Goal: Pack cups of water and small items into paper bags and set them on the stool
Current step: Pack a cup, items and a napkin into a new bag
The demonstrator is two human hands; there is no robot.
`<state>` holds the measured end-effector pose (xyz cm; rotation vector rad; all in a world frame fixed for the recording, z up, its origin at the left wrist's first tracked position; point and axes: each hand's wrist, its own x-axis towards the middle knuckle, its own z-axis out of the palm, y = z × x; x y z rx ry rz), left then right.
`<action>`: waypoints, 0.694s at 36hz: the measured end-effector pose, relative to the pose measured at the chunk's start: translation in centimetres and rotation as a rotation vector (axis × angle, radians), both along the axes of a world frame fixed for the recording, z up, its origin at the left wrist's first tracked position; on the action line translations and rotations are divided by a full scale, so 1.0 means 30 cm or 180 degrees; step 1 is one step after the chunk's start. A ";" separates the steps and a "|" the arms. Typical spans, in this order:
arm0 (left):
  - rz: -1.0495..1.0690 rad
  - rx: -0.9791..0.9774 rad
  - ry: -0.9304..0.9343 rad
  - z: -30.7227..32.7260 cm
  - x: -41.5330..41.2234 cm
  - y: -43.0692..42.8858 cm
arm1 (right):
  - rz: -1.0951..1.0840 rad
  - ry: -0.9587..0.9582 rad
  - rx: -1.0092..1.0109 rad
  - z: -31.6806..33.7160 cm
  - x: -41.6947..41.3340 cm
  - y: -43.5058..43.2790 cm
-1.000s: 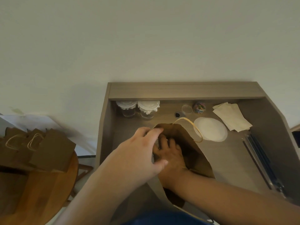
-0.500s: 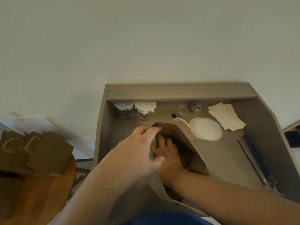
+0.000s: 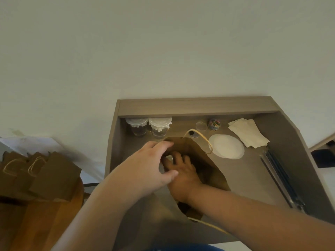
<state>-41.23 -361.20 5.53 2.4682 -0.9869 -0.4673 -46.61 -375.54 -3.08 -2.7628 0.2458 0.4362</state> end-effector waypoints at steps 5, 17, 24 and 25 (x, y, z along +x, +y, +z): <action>-0.0001 0.0055 0.0055 0.000 0.016 0.001 | 0.0028 0.0111 -0.0327 -0.012 0.007 0.012; 0.0108 0.0038 0.0109 0.042 0.060 0.008 | -0.0026 0.0753 -0.0301 0.059 0.109 -0.023; 0.0130 0.0069 0.0202 0.054 0.075 0.011 | 0.0628 0.1095 -0.0375 0.113 0.125 -0.054; 0.0114 0.0068 0.0217 0.054 0.078 0.011 | 0.0704 0.1222 -0.0452 0.121 0.131 -0.065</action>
